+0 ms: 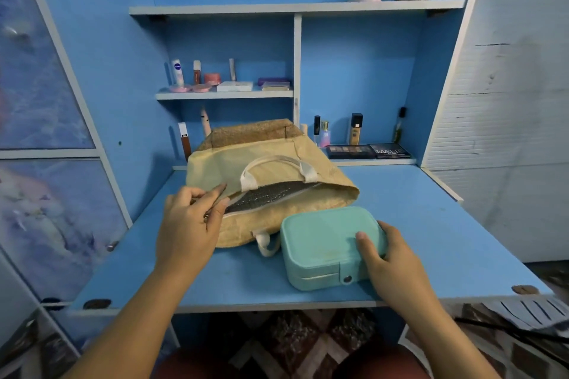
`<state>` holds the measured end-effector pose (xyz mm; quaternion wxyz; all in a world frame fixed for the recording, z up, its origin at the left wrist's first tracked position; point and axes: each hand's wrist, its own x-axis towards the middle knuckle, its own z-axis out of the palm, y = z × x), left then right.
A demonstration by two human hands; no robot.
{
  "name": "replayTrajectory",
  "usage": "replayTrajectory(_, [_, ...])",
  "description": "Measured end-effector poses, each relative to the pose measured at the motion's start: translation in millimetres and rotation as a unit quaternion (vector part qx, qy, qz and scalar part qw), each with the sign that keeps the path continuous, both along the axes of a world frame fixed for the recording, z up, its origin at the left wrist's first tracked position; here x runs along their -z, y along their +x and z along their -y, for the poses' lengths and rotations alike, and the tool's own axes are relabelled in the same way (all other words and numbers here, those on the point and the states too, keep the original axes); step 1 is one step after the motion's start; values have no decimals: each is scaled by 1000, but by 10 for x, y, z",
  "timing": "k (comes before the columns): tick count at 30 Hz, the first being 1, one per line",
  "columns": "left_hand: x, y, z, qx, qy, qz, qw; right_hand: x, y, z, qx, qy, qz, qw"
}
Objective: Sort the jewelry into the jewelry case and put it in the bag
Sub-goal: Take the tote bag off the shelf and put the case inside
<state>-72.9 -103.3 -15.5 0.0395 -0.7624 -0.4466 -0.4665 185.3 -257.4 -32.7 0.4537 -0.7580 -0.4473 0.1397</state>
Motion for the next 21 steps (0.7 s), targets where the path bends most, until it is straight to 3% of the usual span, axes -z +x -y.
replayTrajectory(10, [28, -31, -17, 24, -51, 29, 998, 113, -177, 117, -35, 26, 13, 999])
replayTrajectory(14, [9, -73, -39, 30, -69, 19, 997, 287, -326, 238, -64, 78, 247, 964])
replayTrajectory(17, [11, -93, -45, 35, -69, 13, 997, 394, -315, 218, -116, 77, 250, 958])
replayTrajectory(21, [41, -124, -34, 46, -60, 20, 997, 452, -307, 204, -99, 165, 305, 933])
